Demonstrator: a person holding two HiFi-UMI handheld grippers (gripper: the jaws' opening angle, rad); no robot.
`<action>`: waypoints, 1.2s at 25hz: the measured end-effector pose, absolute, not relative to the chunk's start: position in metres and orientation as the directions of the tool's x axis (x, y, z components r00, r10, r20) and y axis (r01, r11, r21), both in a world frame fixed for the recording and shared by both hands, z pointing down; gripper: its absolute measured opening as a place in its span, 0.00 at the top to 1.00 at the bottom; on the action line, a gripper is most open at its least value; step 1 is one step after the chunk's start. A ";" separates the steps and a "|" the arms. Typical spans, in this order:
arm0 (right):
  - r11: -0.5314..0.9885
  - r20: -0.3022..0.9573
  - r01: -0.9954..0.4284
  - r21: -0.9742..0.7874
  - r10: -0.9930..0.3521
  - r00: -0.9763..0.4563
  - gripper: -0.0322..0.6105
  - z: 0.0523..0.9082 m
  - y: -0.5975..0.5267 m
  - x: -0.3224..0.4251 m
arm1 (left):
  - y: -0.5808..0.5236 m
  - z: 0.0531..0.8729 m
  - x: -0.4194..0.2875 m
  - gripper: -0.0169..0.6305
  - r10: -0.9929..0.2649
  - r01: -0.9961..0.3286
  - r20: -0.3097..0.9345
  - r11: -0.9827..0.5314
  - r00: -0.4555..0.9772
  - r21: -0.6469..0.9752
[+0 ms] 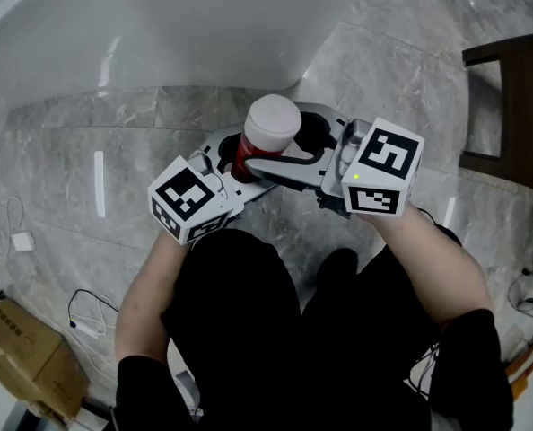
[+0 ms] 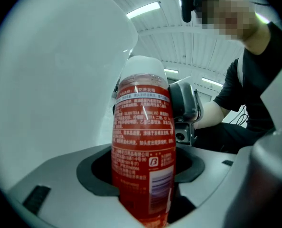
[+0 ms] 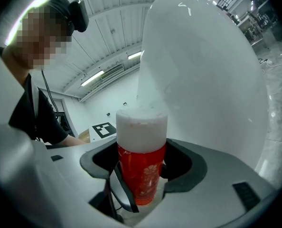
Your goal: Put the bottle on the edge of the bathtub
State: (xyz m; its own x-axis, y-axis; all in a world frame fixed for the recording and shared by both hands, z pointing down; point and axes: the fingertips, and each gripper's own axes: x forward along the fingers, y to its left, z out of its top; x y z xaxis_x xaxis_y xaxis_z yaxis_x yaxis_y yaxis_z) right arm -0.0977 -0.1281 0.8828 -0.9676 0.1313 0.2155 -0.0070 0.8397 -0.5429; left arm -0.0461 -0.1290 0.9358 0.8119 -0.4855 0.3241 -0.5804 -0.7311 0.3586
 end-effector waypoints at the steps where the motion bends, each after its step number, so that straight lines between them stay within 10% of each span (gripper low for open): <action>1: 0.839 0.208 -0.001 -0.544 0.133 -0.969 0.51 0.881 -0.127 -0.098 | -0.127 0.935 -0.048 0.52 -0.485 -0.578 0.320 -0.728 0.814 0.367; 30: 0.894 0.564 -0.327 -0.306 -0.106 -0.819 0.51 1.055 -0.210 -0.079 | -0.091 1.016 -0.138 0.55 -0.590 -0.770 0.495 -0.467 0.638 0.436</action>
